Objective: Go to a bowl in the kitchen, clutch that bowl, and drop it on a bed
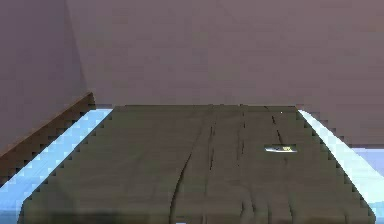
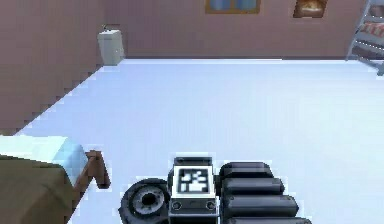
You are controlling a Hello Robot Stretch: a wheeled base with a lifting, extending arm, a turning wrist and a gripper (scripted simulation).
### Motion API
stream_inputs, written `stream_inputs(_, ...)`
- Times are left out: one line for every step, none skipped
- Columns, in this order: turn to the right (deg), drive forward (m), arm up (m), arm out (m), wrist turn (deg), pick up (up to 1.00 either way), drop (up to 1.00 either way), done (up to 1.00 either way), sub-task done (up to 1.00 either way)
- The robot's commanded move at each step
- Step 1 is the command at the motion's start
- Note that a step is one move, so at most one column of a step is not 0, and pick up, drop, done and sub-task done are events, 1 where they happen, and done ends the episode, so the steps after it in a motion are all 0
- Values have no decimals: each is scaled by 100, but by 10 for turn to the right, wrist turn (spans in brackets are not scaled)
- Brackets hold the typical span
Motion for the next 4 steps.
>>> stream_inputs(30,0,0,0,0,0,0,0,0)
stream_inputs(0,35,0,0,0,0,0,0,0)
stream_inputs(-450,0,0,0,0,0,0,0,0)
stream_inputs(-450,0,0,0,0,0,0,0,0)
